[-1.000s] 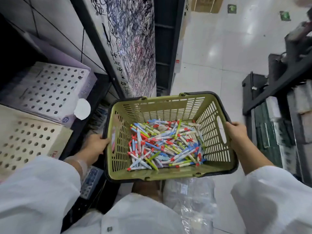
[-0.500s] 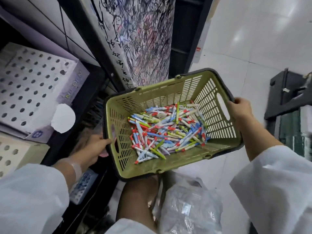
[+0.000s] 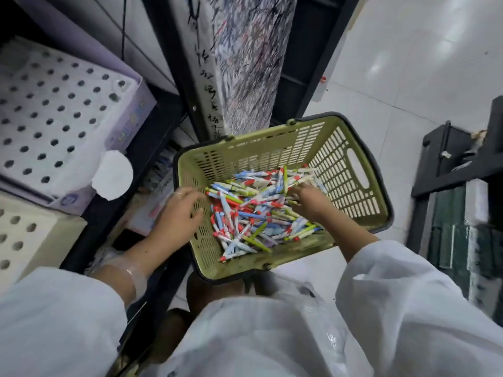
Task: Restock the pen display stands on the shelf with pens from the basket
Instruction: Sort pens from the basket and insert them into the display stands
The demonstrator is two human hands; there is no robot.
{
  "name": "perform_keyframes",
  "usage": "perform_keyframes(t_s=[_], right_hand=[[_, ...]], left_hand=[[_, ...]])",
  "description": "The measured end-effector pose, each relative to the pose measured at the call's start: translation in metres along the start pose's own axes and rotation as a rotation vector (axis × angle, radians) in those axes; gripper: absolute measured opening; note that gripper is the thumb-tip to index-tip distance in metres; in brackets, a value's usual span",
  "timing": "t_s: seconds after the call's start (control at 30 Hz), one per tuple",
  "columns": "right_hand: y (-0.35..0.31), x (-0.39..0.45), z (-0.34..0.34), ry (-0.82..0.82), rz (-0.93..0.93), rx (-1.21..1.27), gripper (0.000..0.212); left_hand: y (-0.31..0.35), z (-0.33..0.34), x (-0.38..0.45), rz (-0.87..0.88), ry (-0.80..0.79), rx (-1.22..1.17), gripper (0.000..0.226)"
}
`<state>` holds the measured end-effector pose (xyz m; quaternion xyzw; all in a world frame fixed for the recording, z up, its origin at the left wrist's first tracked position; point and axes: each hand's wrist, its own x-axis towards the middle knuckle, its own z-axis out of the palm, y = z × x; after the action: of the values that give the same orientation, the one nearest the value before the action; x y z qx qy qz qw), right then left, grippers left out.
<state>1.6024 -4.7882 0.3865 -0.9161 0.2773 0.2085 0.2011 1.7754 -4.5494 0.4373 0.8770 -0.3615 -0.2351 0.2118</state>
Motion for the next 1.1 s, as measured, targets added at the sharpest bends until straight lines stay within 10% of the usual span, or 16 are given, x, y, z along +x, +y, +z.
perform_keyframes(t_s=[0.13,0.47,1.1], right_hand=[[0.0,0.019,0.042,-0.281,-0.067,-0.173,0.059],[0.014,0.062,0.067,-0.48,-0.254,-0.576,0.095],[0.013,0.06,0.112,-0.12,-0.603,-0.371,0.068]], left_hand=[[0.01,0.035,0.0,0.073,-0.213,-0.007,0.024],[0.052,0.095,0.02,-0.108,0.013,-0.045,0.024],[0.05,0.127,0.02,-0.27,-0.132,-0.181,0.022]])
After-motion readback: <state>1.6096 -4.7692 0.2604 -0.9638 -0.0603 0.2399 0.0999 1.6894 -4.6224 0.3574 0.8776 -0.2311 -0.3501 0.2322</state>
